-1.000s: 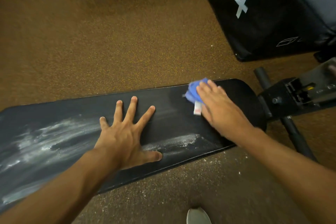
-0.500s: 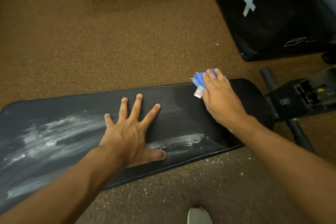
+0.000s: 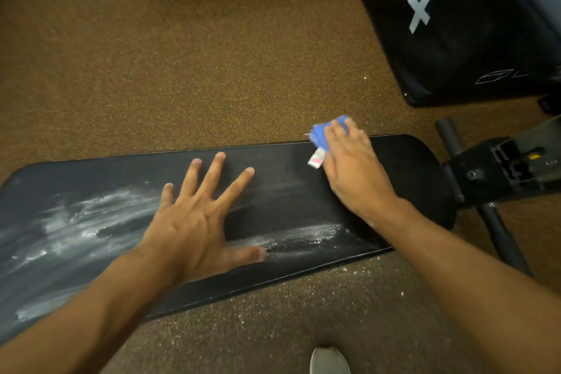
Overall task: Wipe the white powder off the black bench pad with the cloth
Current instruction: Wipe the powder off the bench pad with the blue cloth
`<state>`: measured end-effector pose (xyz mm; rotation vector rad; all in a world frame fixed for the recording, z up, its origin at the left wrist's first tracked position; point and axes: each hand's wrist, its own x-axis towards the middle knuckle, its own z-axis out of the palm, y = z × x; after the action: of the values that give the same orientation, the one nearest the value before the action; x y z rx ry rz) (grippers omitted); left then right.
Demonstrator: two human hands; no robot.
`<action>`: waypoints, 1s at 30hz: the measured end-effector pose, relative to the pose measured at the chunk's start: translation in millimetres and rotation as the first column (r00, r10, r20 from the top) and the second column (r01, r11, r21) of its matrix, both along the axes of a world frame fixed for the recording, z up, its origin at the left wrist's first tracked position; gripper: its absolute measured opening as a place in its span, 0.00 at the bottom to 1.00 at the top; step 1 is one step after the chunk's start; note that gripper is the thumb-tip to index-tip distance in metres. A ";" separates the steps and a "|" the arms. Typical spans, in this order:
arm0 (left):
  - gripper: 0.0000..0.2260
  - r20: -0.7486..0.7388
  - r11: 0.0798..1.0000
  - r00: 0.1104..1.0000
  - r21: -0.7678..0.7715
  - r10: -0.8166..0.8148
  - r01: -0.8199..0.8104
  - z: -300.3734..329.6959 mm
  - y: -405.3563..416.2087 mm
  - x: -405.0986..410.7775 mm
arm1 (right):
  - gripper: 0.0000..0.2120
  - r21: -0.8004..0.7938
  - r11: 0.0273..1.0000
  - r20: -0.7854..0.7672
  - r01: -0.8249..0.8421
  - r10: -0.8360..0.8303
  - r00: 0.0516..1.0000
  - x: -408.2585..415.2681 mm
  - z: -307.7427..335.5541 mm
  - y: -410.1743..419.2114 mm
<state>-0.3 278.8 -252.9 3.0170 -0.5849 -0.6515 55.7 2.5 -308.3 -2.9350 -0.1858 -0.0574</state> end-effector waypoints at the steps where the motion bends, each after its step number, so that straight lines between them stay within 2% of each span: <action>1: 0.54 0.015 1.000 1.000 0.009 0.005 -0.005 2.8 10.4 -1.6 | 0.24 0.006 0.997 0.008 -0.074 0.074 0.997 -9.8 0.2 11.2; 3: 0.55 0.027 0.999 0.999 0.025 0.026 -0.027 6.4 34.9 -5.9 | 0.26 -0.028 0.967 -0.026 -0.252 0.252 0.967 -37.7 2.1 17.2; 5: 0.56 0.041 0.998 0.998 0.026 0.052 -0.053 6.7 56.0 -9.9 | 0.27 -0.052 0.941 -0.053 -0.335 0.332 0.942 -54.6 4.9 0.5; 7: 0.56 0.035 0.997 0.997 0.027 0.070 -0.071 5.0 67.3 -13.6 | 0.26 -0.049 0.965 -0.018 -0.259 0.259 0.966 -50.5 6.4 -23.0; 11: 0.55 0.006 0.996 0.996 0.008 0.086 -0.086 -1.7 70.1 -15.0 | 0.23 -0.014 0.998 -0.026 0.064 -0.065 0.998 -7.1 -0.4 -32.3; 13: 0.56 0.012 0.996 0.996 0.001 0.086 -0.086 -3.1 70.0 -14.6 | 0.24 0.000 0.997 -0.005 0.080 -0.080 0.997 -3.6 -1.5 -6.0; 16: 0.55 0.012 0.997 0.996 0.003 0.083 -0.083 -2.7 71.3 -14.7 | 0.25 -0.007 0.989 -0.016 -0.145 0.145 0.989 -39.7 0.9 20.6; 18: 0.55 0.013 0.997 0.997 0.002 0.078 -0.078 -2.8 71.9 -14.5 | 0.26 -0.065 0.951 -0.035 -0.303 0.302 0.953 -64.8 5.0 6.4; 19: 0.55 0.013 0.997 0.997 0.003 0.076 -0.076 -3.3 72.2 -14.4 | 0.26 -0.082 0.941 -0.034 -0.329 0.328 0.944 -68.5 6.9 -7.3; 22: 0.55 0.021 0.997 0.997 -0.008 0.073 -0.073 -7.0 73.4 -14.9 | 0.25 -0.060 0.980 -0.031 -0.188 0.186 0.982 -48.0 3.8 -33.0; 24: 0.55 0.017 0.998 0.997 -0.012 0.069 -0.069 -9.8 74.0 -15.5 | 0.25 -0.010 0.999 -0.040 -0.049 0.049 0.998 -21.7 0.9 -20.2; 26: 0.55 0.018 0.997 0.997 -0.011 0.072 -0.071 -11.0 74.1 -15.5 | 0.26 0.007 1.000 -0.029 -0.010 0.010 1.000 -7.6 0.4 7.4; 30: 0.56 0.005 0.998 0.998 -0.001 0.064 -0.064 -8.9 74.9 -14.3 | 0.26 -0.041 0.950 -0.054 -0.309 0.307 0.950 -35.7 0.0 18.6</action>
<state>-14.6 353.7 -261.8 3.0235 -0.4864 -0.6400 20.0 21.1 -308.3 -2.9125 -0.6436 0.0642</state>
